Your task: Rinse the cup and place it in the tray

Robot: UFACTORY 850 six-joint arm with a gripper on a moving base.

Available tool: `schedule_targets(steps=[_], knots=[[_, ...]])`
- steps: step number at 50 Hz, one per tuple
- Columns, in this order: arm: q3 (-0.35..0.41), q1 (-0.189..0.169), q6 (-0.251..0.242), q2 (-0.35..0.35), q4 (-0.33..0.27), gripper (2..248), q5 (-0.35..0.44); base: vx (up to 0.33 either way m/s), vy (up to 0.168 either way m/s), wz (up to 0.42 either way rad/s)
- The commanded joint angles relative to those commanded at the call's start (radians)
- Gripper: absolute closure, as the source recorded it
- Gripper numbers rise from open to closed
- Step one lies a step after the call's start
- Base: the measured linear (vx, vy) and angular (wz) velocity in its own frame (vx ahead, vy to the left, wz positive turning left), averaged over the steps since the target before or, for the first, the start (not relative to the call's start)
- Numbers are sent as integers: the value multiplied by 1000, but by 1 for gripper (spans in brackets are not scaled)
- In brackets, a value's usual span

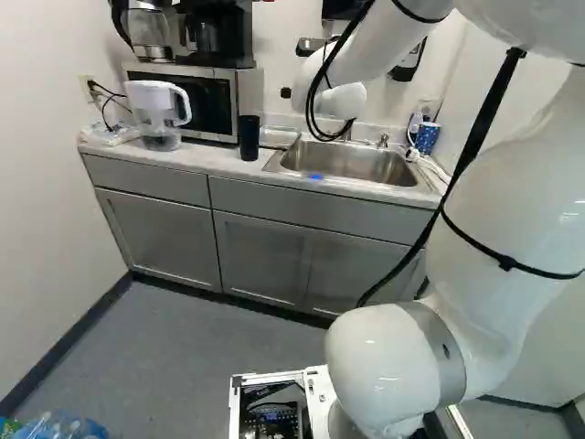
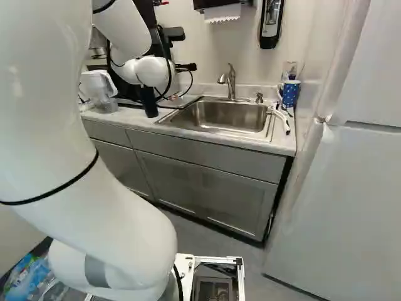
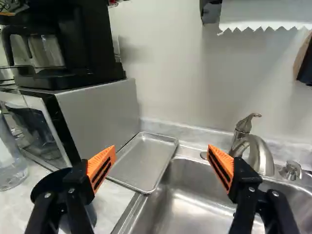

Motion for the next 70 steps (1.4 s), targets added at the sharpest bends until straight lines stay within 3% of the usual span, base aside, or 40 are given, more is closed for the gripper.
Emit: schedule_targets(steps=[70], knots=[[-24,-2,0,-24,0,3,0,81,-21,8]])
